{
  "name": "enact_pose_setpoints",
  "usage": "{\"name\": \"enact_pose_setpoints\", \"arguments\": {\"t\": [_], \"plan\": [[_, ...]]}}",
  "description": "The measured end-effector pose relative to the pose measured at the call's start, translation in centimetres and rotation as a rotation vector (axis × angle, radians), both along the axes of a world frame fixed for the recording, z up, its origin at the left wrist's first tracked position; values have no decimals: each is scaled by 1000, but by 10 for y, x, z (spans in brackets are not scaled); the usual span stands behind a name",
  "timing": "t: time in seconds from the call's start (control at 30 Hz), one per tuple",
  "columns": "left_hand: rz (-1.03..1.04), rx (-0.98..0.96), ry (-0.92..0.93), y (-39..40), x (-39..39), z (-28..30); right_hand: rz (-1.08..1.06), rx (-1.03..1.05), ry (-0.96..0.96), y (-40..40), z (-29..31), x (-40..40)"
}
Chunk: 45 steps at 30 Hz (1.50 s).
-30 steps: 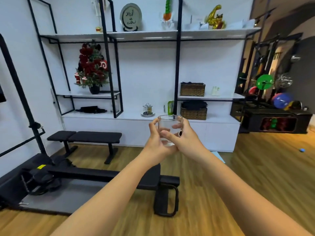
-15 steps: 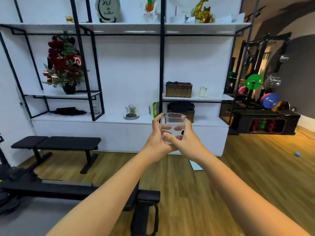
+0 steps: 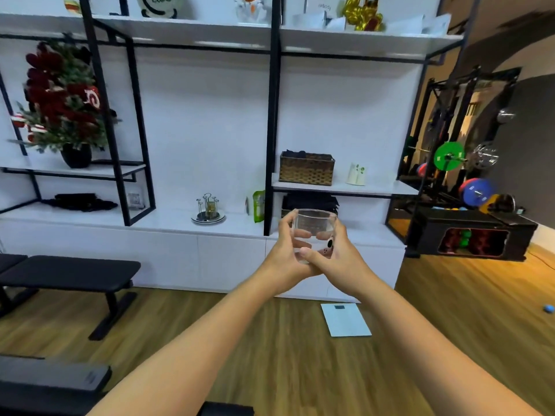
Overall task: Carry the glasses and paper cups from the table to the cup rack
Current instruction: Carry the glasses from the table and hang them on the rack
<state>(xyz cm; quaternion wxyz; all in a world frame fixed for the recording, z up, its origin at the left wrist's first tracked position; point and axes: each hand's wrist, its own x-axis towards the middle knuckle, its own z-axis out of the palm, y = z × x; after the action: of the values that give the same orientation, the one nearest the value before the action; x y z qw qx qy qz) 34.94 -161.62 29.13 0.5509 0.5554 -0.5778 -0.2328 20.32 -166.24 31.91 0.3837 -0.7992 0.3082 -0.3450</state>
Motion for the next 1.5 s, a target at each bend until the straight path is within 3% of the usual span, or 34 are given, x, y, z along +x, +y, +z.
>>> {"name": "enact_pose_setpoints", "arguments": {"t": [0.2, 0.47, 0.73, 0.9, 1.23, 1.5], "plan": [[12, -7, -62, -97, 26, -6, 28, 38, -80, -105, -1, 28], [55, -24, 2, -231, 68, -11, 123, 7, -100, -265, -12, 81], [244, -56, 92, -367, 115, -9, 288, -53, -1, -411, 10, 140], [377, -16, 128, -402, 155, -21, 421, -11, -11, -461, -5, 198], [523, 45, 94, -453, 327, -62, 452, -2, 25, -533, -54, 382], [590, 57, 92, -502, 499, -67, 505, -18, 154, -596, -56, 568]]}}
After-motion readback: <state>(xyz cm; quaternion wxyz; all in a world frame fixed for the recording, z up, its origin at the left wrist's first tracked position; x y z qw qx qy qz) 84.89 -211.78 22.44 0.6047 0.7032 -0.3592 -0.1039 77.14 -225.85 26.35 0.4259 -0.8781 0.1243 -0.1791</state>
